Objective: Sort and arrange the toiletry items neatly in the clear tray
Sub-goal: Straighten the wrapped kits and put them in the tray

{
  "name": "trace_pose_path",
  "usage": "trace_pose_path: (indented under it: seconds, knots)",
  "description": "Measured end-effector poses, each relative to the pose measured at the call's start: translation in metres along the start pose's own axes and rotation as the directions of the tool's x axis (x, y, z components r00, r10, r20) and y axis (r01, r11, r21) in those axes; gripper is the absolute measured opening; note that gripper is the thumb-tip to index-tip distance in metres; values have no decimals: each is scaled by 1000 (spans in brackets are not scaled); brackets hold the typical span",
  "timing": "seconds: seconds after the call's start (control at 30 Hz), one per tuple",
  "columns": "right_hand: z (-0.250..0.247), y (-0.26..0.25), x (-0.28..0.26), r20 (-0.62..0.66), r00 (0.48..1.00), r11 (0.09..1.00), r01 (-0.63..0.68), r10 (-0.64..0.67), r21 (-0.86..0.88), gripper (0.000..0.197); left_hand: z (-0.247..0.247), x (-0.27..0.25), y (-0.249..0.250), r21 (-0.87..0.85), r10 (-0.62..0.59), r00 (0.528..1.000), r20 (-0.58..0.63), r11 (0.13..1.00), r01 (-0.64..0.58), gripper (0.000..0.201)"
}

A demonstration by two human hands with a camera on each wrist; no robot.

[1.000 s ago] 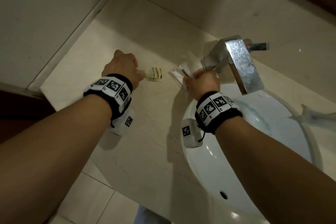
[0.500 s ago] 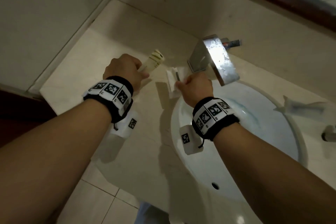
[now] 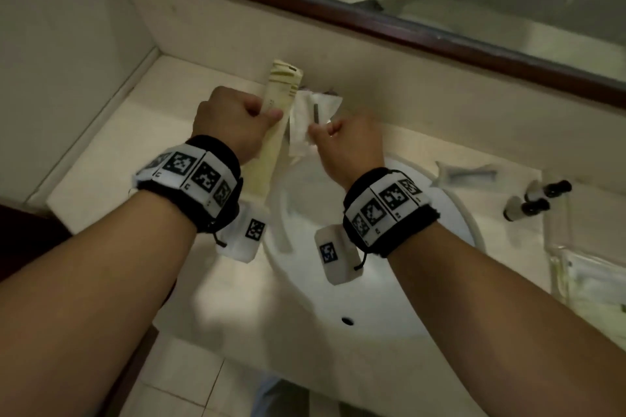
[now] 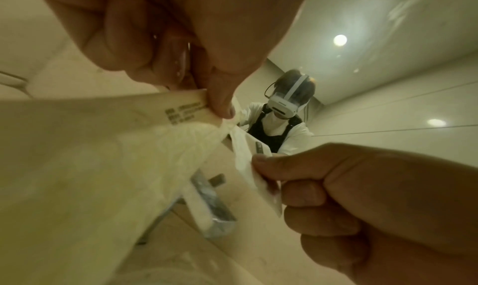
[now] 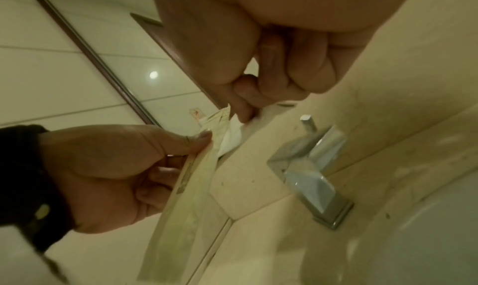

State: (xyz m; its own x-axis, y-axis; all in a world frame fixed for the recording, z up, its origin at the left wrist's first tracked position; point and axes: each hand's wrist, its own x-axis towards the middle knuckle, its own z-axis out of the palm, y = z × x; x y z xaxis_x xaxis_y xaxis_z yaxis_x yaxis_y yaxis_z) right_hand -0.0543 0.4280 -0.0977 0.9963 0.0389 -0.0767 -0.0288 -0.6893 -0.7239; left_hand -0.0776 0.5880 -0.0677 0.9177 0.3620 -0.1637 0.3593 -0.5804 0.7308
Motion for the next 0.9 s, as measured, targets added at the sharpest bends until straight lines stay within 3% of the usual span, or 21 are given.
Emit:
trace_pose_path:
  seconds: [0.17, 0.33, 0.57, 0.9]
  knots:
    - [-67, 33, -25, -114, 990, 993, -66, 78, 103, 38, 39, -30, 54, -20, 116, 993, 17, 993, -115, 30]
    - [-147, 95, -54, -254, 937, 961, -192, 240, 199, 32, 109, -65, 121, -69, 231, 962, 147, 972, -223, 31]
    - [-248, 214, -109, -429, 791, 896, -338, 437, 289, 43, 236, -133, 204, -73, 363, 849, 383, 928, -364, 25]
    - [-324, 370, -196, -454, 543, 707, -575, 706, 412, 43, 385, -225, 248, 6, 371, 662, 652, 870, -493, 23]
